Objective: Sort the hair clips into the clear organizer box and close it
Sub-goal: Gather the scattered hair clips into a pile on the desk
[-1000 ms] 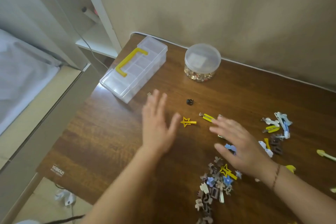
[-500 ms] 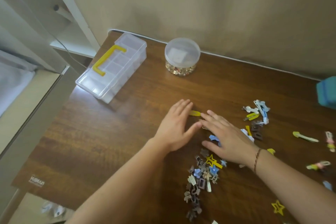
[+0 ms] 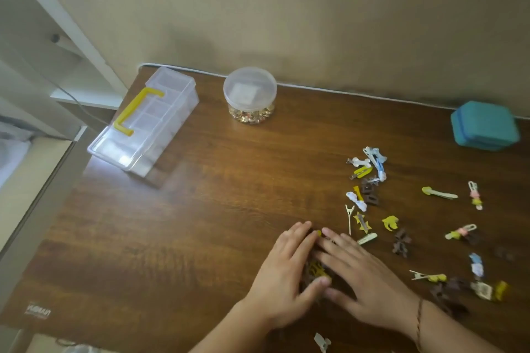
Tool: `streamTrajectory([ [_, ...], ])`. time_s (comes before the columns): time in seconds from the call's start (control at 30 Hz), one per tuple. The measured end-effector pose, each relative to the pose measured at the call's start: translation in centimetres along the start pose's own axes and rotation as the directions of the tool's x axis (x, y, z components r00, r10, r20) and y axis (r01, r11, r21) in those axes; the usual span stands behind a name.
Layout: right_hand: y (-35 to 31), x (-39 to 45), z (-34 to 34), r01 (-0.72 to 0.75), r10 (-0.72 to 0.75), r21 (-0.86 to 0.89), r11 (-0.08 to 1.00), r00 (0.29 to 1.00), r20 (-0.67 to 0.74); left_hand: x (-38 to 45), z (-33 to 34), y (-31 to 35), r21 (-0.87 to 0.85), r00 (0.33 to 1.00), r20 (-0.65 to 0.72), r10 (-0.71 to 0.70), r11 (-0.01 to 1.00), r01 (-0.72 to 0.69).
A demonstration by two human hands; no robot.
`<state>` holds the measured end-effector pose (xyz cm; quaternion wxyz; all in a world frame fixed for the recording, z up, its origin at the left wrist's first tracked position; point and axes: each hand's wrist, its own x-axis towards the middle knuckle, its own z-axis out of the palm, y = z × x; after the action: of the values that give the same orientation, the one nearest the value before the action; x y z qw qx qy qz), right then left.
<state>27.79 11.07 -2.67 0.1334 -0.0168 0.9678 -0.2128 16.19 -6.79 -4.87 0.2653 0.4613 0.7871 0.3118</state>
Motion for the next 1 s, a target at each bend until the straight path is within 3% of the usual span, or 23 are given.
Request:
streamTrajectory([
  [0.07,-0.1,-0.4,-0.1,0.008,-0.008,0.014,1.0,1.0,0.003,-0.1,-0.2,0.2,-0.017,1.0,0.008,-0.014,1.0,0.014],
  [0.13,0.2,-0.7,-0.5,0.013,-0.011,0.02,1.0,0.996,-0.091,0.6,-0.8,0.3,-0.051,0.999,-0.012,-0.03,0.998,0.029],
  [0.33,4.1,-0.2,-4.0,-0.196,0.27,0.249,0.949,0.911,-0.311,8.7,-3.7,1.6,-0.07,0.995,-0.096,-0.017,0.997,0.011],
  [0.53,10.0,3.7,-7.9,-0.458,0.511,0.269,0.847,0.841,-0.177,19.3,-4.4,2.9,0.033,0.999,-0.013,0.032,0.999,-0.032],
  [0.67,11.5,5.5,-8.1,-0.455,0.484,0.206,0.866,0.867,-0.116,22.1,-4.6,2.4,0.098,0.995,0.029,0.09,0.991,-0.093],
  [0.83,10.4,3.7,-5.7,-0.294,0.317,0.175,0.939,0.941,-0.121,22.3,-3.8,1.7,0.171,0.96,0.134,0.245,0.949,-0.266],
  [1.0,8.3,1.9,-3.6,-0.23,0.254,0.179,0.957,0.959,-0.124,18.7,-3.0,0.8,0.078,0.924,0.216,0.316,0.938,-0.339],
])
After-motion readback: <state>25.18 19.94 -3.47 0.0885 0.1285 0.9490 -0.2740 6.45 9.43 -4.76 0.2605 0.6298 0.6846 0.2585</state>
